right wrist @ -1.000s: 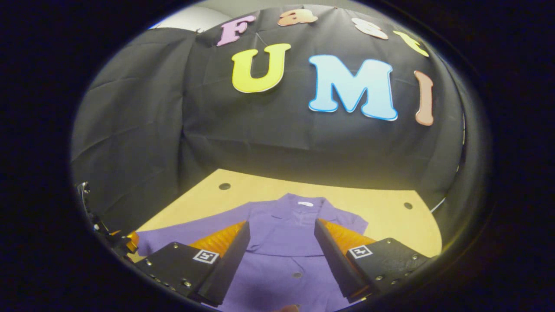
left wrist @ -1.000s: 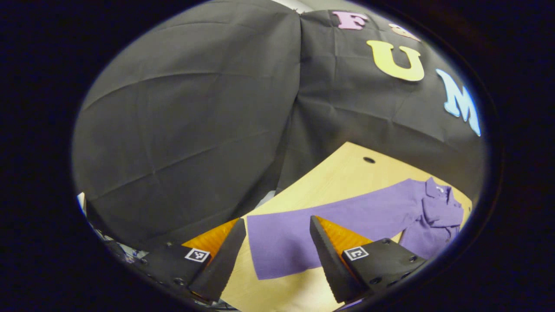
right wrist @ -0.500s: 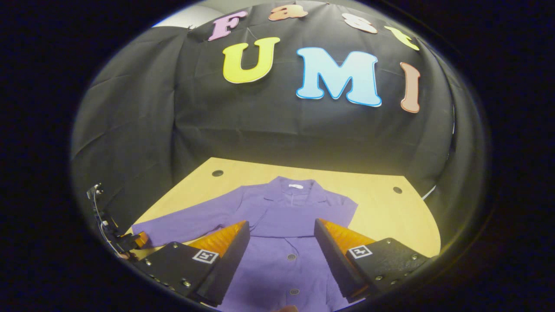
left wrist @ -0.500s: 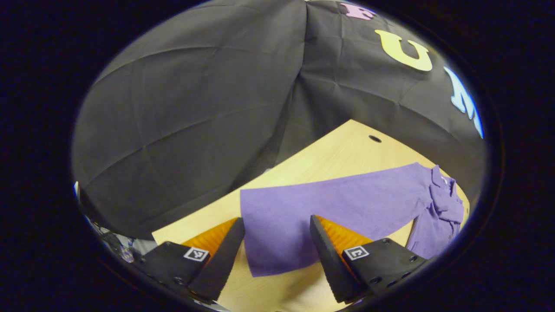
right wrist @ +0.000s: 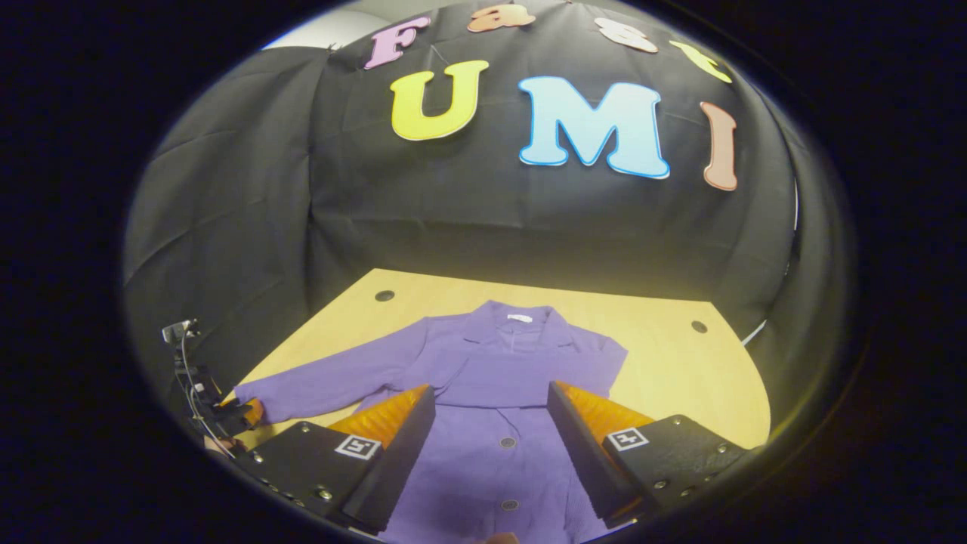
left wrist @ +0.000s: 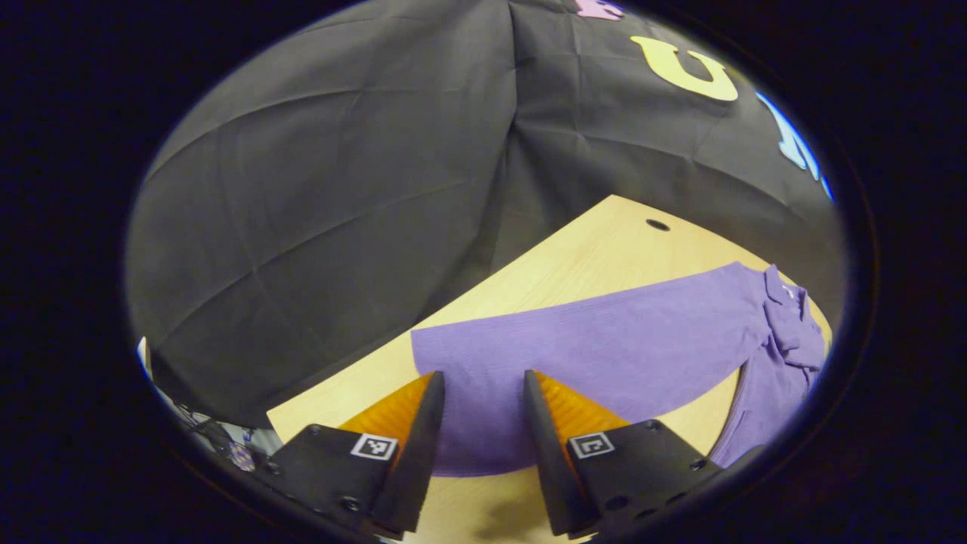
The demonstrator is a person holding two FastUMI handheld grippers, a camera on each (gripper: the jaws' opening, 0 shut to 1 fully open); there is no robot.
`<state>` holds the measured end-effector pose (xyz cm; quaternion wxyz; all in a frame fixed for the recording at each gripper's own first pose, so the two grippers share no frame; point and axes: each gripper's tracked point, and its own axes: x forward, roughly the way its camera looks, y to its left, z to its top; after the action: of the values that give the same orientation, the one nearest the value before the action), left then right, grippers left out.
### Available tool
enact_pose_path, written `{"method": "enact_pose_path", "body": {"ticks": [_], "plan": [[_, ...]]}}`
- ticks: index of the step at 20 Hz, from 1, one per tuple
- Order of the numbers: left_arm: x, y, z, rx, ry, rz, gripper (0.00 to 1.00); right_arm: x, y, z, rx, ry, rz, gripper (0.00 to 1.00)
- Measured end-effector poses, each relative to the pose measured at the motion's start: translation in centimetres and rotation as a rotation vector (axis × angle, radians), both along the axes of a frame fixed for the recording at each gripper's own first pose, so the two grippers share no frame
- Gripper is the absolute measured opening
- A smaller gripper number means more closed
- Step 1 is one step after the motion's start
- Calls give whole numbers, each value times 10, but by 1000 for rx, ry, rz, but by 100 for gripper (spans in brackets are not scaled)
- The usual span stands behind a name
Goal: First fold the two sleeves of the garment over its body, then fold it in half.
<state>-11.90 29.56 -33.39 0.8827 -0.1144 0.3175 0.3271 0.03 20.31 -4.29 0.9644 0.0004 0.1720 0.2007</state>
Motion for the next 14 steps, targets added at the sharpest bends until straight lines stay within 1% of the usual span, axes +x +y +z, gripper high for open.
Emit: {"method": "enact_pose_path", "body": {"ticks": [1,2,4,5,7,8,9,11,13,14], "plan": [[4,-5,-1,-3,-4,-6,53,0,-3,-3,2,10,-1,93],[8,-8,0,-4,-4,-8,47,1,-6,-6,5,19,-2,93],[7,-7,-3,17,24,-17,29,2,-14,-8,15,30,-10,93],[10,-9,-1,19,20,-27,29,4,-18,-8,19,30,-17,93],[14,-10,0,28,38,-31,11,7,-30,-11,26,34,-35,93],[13,-10,0,32,43,-38,11,8,-37,-11,31,36,-47,93],[14,-12,0,18,45,-42,7,9,-42,-12,38,37,-59,93],[18,-18,3,-24,33,-52,7,10,-55,-16,50,46,-80,93],[24,-26,11,-86,5,-52,7,11,-67,-21,57,57,-100,93],[27,-29,17,-97,-4,-55,7,12,-73,-25,59,65,-111,93]]}}
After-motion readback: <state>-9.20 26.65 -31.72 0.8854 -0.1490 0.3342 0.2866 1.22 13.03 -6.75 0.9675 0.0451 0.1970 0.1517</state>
